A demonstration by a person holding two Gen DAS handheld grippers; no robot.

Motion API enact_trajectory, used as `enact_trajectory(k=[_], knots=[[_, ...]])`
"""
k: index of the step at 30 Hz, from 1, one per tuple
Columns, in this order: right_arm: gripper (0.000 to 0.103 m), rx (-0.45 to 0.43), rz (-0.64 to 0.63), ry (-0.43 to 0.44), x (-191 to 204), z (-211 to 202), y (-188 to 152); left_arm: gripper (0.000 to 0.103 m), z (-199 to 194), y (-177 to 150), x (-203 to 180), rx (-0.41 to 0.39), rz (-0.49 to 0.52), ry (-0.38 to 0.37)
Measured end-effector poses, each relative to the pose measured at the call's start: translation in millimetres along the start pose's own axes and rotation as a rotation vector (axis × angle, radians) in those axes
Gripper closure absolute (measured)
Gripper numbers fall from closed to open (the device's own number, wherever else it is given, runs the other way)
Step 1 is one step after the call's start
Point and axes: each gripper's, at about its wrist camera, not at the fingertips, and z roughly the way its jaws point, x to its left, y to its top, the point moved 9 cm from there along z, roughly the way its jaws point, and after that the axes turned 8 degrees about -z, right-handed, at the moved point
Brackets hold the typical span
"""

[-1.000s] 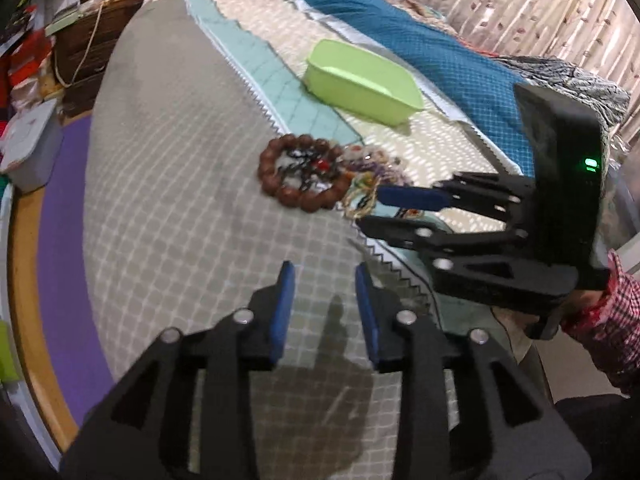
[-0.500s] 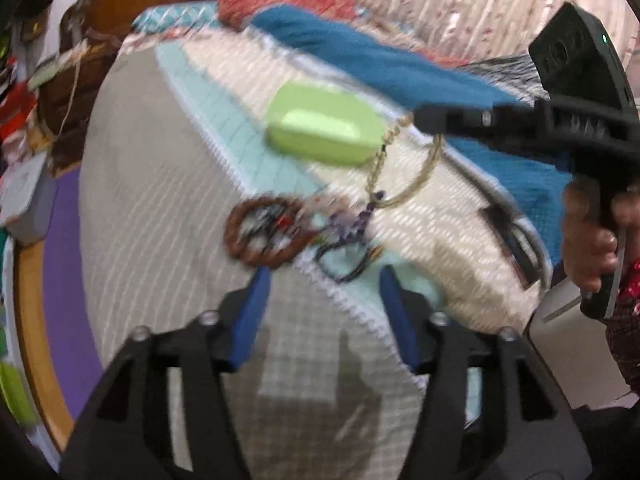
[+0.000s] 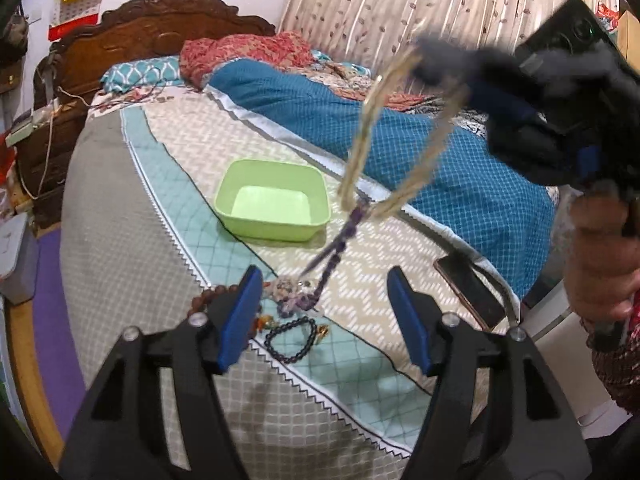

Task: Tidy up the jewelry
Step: 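Lift the gold chain with the right gripper and drop it into the green tray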

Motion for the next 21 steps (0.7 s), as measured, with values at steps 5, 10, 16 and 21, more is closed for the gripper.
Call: enact_trajectory(k=[5, 10, 16, 21], knots=[[0.103, -0.006, 0.012, -0.067, -18, -2, -4, 0.041, 4, -27, 26, 0.065, -0.055, 0.059], [0.103, -0.026, 0.005, -0.086, -21, -5, 6, 0.041, 6, -29, 27, 0.073, -0.065, 0.056], [0.103, -0.018, -0.011, -0.076, -12, -7, 6, 0.037, 2, 8, 1, 0.006, -0.041, -0.011], [0.103, 0.013, 0.023, -0.073, -29, 3, -3, 0.078, 20, 28, -22, -0.025, 0.081, -0.034]])
